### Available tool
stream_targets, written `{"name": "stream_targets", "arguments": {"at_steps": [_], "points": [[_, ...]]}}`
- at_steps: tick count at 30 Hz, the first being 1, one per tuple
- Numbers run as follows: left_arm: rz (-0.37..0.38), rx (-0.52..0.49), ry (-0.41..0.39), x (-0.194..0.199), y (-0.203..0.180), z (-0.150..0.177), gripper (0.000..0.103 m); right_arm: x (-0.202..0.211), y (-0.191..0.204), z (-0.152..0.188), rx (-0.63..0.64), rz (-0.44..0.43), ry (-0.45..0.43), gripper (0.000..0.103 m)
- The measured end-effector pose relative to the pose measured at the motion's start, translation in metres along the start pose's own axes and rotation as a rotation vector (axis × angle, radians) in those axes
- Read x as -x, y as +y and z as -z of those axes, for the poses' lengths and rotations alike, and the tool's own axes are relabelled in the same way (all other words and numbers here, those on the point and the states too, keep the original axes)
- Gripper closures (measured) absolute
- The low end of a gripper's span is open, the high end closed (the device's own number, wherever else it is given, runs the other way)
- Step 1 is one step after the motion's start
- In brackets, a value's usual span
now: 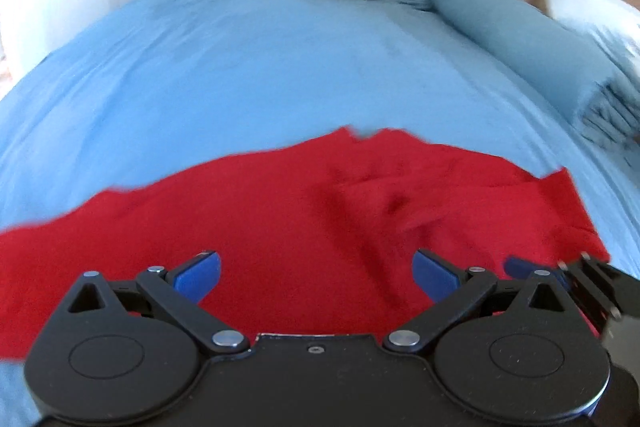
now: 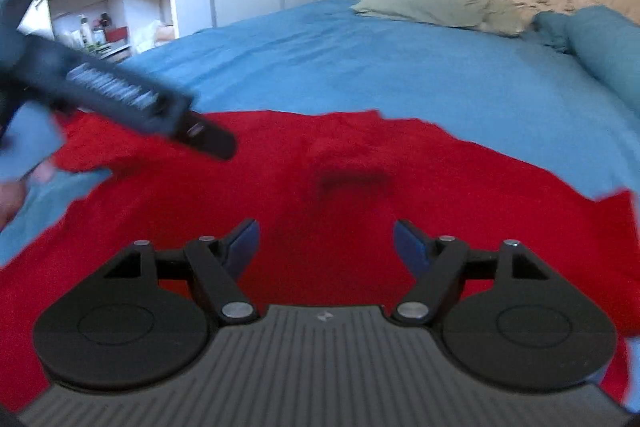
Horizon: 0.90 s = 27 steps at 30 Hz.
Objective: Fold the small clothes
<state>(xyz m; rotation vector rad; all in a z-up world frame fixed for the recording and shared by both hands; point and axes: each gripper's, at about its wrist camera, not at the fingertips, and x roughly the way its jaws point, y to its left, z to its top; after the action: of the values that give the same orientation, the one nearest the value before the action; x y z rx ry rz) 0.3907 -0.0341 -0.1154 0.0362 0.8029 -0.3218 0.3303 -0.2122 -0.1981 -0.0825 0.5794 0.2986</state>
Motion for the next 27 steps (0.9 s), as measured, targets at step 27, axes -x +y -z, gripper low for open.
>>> {"name": "stream_targets", "arguments": {"at_steps": [27], "points": [[0.084, 0.170, -0.014, -0.052, 0.048, 0.033, 0.006, 0.057, -0.044, 0.046, -0.255, 0.006, 0.005, 0.013]]}}
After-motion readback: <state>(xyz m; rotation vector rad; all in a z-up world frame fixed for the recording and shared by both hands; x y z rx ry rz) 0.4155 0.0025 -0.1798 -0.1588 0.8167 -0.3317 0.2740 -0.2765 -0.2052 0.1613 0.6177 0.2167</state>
